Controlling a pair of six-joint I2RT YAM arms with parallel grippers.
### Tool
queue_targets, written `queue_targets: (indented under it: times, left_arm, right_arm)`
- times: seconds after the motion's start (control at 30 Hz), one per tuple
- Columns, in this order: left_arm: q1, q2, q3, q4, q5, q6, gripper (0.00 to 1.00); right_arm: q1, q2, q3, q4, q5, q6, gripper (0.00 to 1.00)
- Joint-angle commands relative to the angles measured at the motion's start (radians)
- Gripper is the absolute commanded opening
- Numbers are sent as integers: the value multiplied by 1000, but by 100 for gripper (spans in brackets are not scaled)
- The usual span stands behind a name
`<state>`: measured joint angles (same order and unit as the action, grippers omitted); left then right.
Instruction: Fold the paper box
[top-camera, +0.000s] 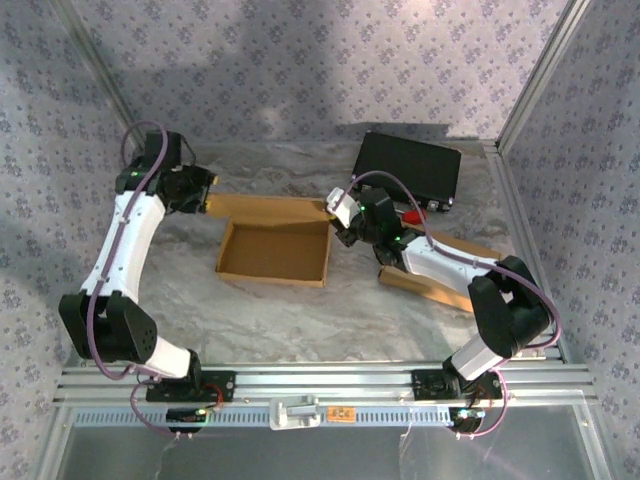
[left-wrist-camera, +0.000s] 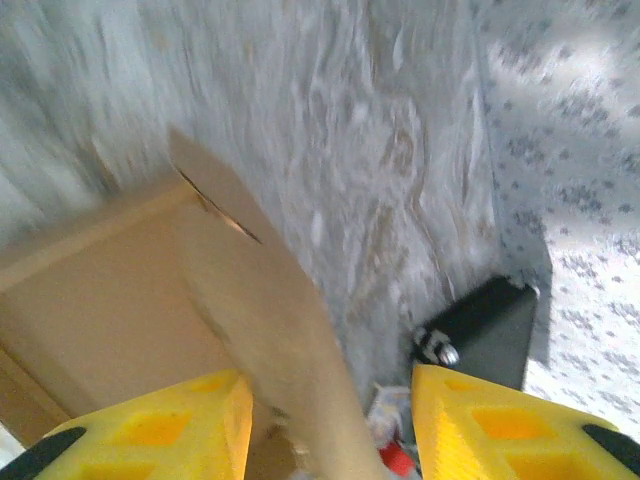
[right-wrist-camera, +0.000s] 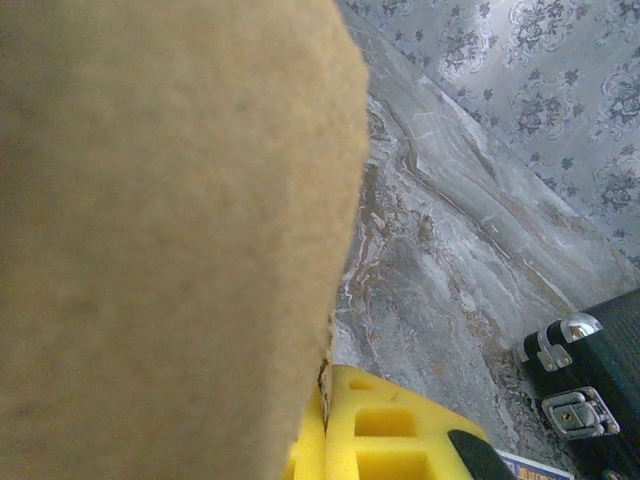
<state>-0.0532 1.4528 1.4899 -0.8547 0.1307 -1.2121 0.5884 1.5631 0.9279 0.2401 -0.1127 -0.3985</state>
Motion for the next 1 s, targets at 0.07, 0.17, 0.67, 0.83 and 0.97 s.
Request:
queue_targets:
  times: [0.07, 0.17, 0.67, 0.83, 0.97]
  left_arm:
    - [41, -126, -95, 21, -172, 583, 39]
    - [43, -123, -193, 143, -98, 852, 35]
    - [134, 46, -318, 492, 341, 1343, 54]
    - [141, 96, -284, 516, 422, 1428, 56]
    - [142, 149, -216, 485, 411, 1478, 56]
  right_arm:
    - [-28, -26, -17, -8, -24, -37, 0]
    - [-44, -25, -15, -15, -49, -41, 0]
    - [-90, -8, 22, -46, -136, -50, 0]
    - [-88, 4, 35, -53, -143, -48, 0]
    - [-88, 9, 41, -56, -141, -52, 0]
